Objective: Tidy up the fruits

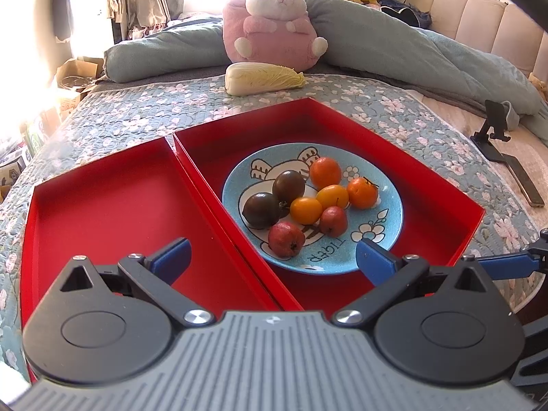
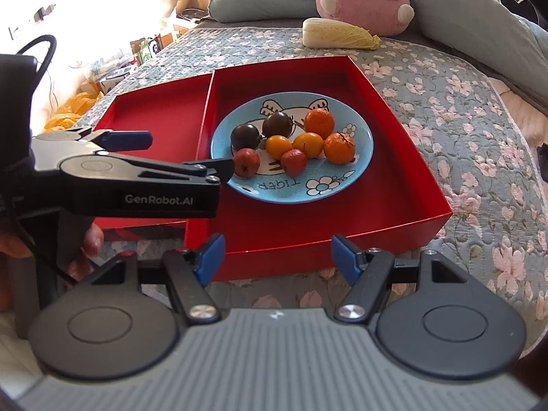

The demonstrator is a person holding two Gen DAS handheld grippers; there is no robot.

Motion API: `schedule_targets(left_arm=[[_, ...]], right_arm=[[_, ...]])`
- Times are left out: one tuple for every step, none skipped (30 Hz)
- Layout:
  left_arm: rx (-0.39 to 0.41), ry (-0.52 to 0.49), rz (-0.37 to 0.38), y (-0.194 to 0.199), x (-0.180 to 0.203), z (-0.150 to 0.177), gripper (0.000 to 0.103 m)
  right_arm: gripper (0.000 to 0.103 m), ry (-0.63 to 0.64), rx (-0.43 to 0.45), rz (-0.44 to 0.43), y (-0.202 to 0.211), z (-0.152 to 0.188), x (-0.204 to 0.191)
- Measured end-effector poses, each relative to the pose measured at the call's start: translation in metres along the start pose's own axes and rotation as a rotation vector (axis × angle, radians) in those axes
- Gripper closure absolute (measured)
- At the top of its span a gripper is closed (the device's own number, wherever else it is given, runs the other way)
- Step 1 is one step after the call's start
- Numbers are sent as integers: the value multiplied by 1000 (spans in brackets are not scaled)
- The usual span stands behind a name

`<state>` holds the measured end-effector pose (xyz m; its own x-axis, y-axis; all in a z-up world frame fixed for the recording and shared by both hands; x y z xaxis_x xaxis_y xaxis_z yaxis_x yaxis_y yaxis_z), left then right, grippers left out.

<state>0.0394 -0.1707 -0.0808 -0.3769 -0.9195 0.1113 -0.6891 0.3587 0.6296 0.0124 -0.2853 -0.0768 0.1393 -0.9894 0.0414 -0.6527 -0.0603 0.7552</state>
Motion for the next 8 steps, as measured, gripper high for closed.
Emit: schedule_targets(left_arm=[[-3,-5,-2,-1,1,1,0],[-4,-7,3,-1,2,1,0],[-8,-6,10,-2,3,2,0],[-11,-9,17,-2,4,3,0],[-7,-12,23,-2,5,3,0],[-3,-10,30,-2,6,2,0],[-2,-10,31,-2,6,2,0],[-3,-10,30,-2,6,2,0]], right_arm=[[32,0,-1,0,0,0,0],[32,-1,-2,0,-1,1,0],[32,-1,-3,-1,-1,1,0],[32,-1,-3,-1,-1,2,0],[32,-1,-3,-2,-1,2,0],[32,-1,-3,-2,-1,2,0],[32,-2,-1,-2,-1,2,0],[32,-5,0,-2,-1,1,0]])
Point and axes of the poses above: each gripper's, at about its wrist camera, not at the fingertips, and y roughly against the way its jaws point, x to its right, z to its underside, the point moved 10 cm from there along -y, roughly the way its jaws point, and after that the axes turned 10 degrees about z, right-handed, at the moved point
